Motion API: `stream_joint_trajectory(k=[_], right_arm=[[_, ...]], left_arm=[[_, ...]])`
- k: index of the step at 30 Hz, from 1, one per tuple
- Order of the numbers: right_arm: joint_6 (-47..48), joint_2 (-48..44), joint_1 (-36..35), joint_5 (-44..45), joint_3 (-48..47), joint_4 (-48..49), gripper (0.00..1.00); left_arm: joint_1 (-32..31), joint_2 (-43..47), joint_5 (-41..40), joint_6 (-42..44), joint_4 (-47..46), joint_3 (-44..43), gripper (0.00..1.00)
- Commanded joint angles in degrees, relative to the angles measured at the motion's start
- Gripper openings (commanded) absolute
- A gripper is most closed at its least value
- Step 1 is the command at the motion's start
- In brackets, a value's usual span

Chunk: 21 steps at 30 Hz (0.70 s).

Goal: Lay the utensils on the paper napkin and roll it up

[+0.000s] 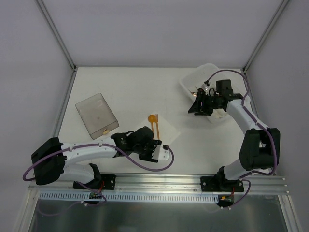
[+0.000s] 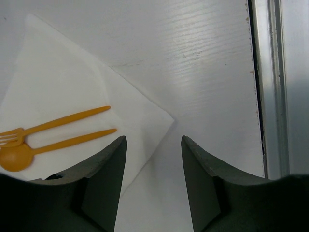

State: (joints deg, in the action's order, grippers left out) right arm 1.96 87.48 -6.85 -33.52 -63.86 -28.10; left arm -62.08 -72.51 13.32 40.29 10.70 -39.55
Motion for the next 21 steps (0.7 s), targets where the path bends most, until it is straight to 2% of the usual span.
stream_joint_trajectory(k=[1,7,21], right_arm=[[1.47,-2.05,0.61,-1.64,0.14,-1.35,0.54],[1.30,-2.84,0.79,-0.50,0.31,-1.35,0.54],[0.42,-0.73,1.84,0.12,0.13,-1.79,0.54]], left_arm=[[-2.07,-1.14,-2.16,1.89,-6.74,1.23,0.49],[-2.60,-4.56,-4.44,2.94,-7.97,0.79,0.48],[-3.75,-4.30,-5.22,3.92,-7.80,3.96,0.50]])
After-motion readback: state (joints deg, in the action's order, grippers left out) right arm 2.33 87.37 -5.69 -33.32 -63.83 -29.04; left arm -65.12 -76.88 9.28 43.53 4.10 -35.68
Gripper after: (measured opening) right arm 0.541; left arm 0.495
